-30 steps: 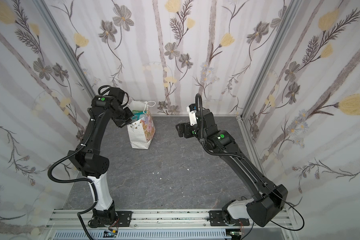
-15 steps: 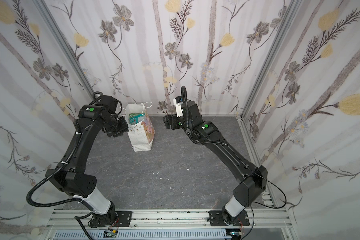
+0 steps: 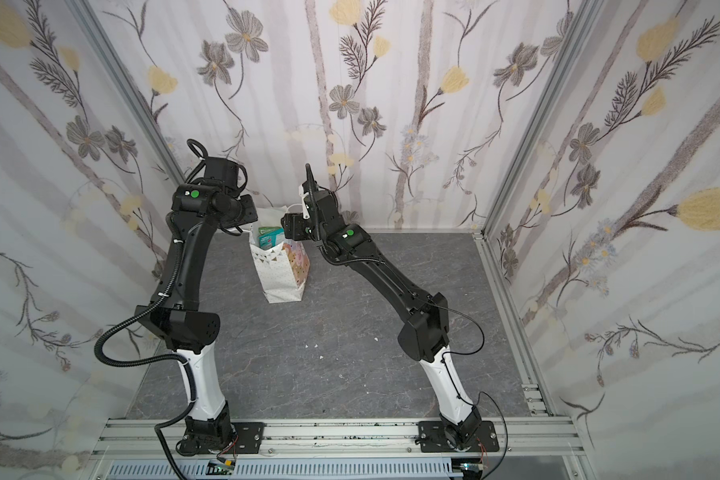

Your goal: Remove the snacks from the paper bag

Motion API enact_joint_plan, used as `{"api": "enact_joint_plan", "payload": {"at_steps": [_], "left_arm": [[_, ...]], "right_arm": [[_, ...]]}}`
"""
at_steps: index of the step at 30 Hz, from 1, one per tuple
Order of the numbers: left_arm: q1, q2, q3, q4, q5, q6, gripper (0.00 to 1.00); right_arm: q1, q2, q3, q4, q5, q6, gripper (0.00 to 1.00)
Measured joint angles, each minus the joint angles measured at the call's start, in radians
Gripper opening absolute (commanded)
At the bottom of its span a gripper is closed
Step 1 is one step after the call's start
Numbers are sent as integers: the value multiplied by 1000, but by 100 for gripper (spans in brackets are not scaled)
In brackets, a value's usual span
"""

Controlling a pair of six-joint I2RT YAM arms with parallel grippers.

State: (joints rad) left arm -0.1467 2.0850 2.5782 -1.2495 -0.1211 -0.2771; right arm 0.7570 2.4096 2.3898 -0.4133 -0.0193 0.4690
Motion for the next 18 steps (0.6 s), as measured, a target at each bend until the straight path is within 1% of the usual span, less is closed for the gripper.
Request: {"api": "enact_joint_plan", "payload": {"at_steps": [2,5,7,8,13,17,18], "left_arm": [[10,25,17,-11,18,22,59],[25,40,13,-34,47,48,59],[36,46,-1,-45,58,64,60],[42,52,-7,-53,75,66,59],[59,100,-15,-101,134,90,53],[60,117,-15,-126,166,94,44],[60,119,-15,-130,174,94,41]], "right_arm": [[1,41,10,16,-5,29,70],[3,97,42,20,-27,66,68],[4,116,54,17,-31,79,63],[4,121,56,16,-33,88,59],[-2,132,62,20,-61,126,41],[-6,133,62,17,-63,143,27],[-6,133,63,17,-65,144,25]]}}
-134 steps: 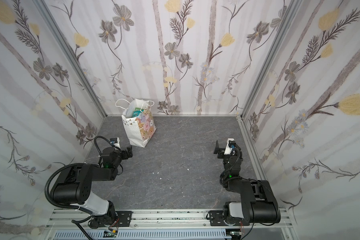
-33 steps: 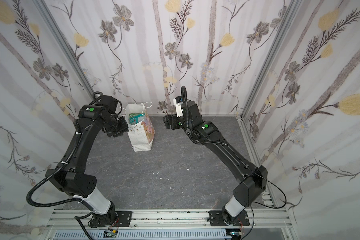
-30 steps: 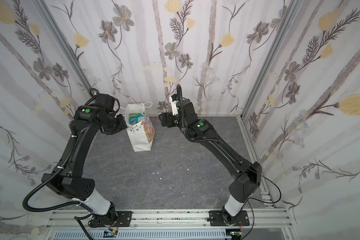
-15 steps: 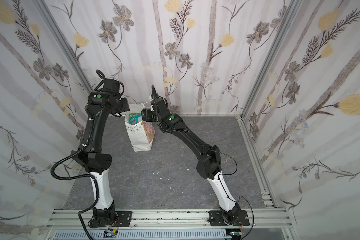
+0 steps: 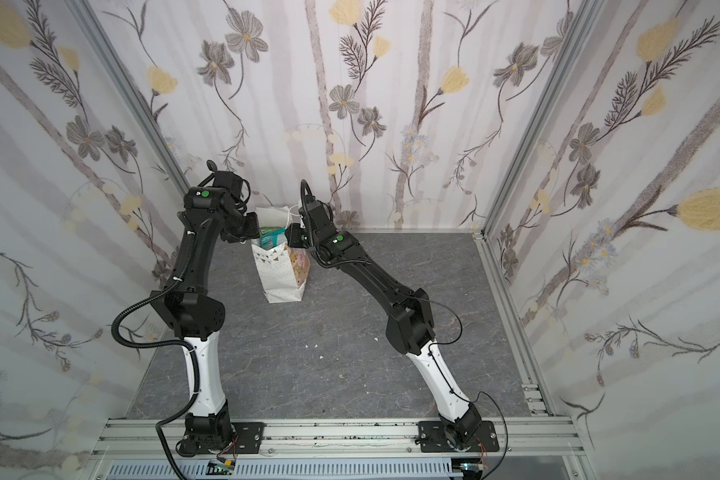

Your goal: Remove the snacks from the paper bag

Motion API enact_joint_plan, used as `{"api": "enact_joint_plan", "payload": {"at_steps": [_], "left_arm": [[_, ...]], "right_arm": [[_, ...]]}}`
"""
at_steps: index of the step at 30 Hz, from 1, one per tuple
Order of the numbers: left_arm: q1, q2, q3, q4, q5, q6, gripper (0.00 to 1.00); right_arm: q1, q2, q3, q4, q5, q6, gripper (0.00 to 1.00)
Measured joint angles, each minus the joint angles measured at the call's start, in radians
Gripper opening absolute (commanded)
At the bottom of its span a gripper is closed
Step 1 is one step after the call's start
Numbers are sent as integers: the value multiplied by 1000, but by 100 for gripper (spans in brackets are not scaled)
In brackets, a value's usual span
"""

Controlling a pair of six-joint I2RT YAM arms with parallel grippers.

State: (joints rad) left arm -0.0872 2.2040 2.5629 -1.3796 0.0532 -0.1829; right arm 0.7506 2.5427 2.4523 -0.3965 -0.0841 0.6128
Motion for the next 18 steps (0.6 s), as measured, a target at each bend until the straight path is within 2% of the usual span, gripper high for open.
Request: {"api": "enact_joint_plan", "payload": {"at_steps": [7,9,13,18], "left_arm": [[0,2,-2,-14,31,-2,10],[0,1,-2,-14,48,-5,1],[-1,-22,-36,-11,55,-27,0],[-16,-114,-174,16,80,-53,0]], "right_arm": [[0,-6,1,-4,-15,7,3],[0,-15,1,-18,-18,11,0],[0,-40,-2,-53,-17,10,0],[-3,-122,-73,-56,-6,9,0]]}}
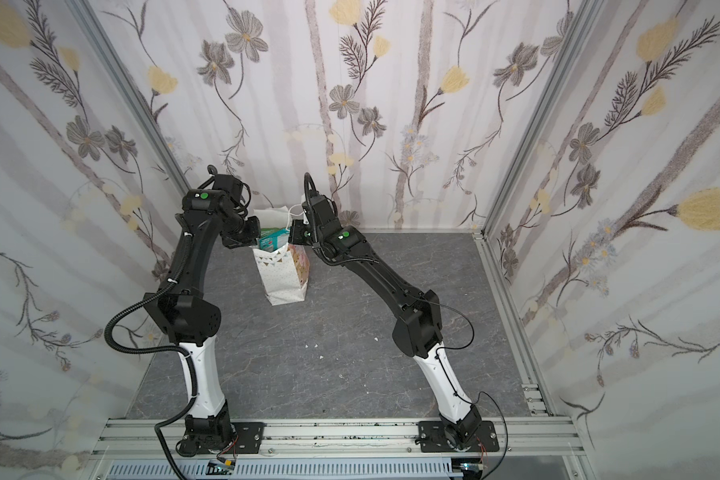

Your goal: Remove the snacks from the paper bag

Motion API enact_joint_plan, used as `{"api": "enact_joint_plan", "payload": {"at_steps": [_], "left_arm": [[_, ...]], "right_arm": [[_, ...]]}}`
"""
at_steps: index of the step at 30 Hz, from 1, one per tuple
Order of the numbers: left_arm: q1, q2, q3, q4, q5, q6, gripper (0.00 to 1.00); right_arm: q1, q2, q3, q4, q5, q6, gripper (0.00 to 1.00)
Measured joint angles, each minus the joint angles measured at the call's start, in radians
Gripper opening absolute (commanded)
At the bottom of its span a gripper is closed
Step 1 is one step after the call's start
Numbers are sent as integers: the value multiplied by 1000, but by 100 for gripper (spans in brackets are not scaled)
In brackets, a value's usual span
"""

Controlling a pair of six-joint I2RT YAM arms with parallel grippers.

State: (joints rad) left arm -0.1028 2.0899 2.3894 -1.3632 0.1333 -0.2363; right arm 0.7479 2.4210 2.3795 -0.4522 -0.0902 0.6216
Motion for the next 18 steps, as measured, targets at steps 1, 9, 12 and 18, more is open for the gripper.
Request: {"api": "enact_joint_plan", "payload": {"at_steps": [1,9,12,18], "left_arm": [[-5,-20,-29,6,10,0,0],[-69,-186,-264,91,80,-38,0],[-108,-240,-349,117,81,-47,0],[-152,-364,-539,181,80,-48,0]], "right_arm": [[0,-19,-23,-1,0,-2,0],[-17,-230,-328,18,-1,-16,21],[-22,-275,-369,13,-19,-45,50],[-42,-244,-288,-34,-78,-134,67]]}}
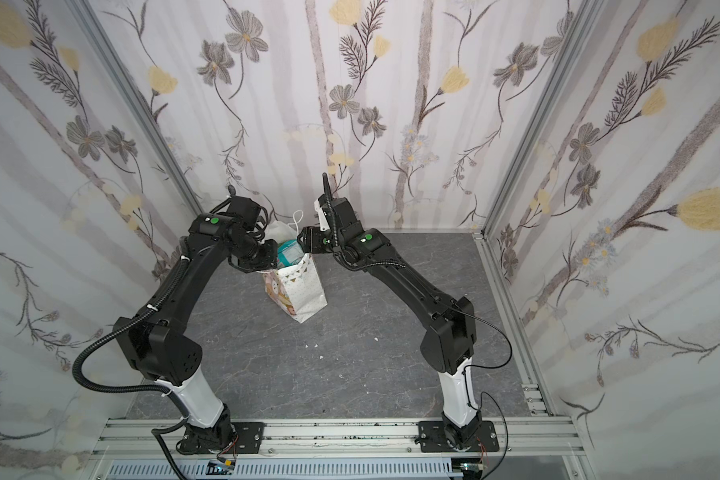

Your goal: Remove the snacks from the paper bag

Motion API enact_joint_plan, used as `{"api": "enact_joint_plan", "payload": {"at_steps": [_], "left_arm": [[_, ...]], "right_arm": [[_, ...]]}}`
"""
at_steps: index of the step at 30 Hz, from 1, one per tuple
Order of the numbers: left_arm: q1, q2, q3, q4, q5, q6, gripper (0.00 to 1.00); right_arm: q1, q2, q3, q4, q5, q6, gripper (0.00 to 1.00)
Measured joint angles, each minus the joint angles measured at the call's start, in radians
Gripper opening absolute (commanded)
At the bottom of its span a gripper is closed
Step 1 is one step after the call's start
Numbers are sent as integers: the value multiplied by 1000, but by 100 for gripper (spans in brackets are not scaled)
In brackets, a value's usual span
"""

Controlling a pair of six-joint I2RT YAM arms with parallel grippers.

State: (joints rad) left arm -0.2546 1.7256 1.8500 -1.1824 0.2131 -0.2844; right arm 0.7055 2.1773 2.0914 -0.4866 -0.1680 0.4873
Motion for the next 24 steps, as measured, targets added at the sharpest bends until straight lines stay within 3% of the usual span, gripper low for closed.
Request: {"api": "enact_joint_plan", "payload": {"at_steps": [4,10,16,24], "left_arm": [[-6,-72,-79,25,1,-3,0],[-8,-133,-132,24,8,-3,0],[-8,-146,-142,25,9,-3,0],[-19,-178,-166,34,34,1,0]], "right_arm": [[-12,109,162,-69,-24,-39,66],[-6,224,282,-145,-67,-60,52],[-8,248,287,-160,-83,-47,0],[-10,158,239,-249,5,-32,0]]}}
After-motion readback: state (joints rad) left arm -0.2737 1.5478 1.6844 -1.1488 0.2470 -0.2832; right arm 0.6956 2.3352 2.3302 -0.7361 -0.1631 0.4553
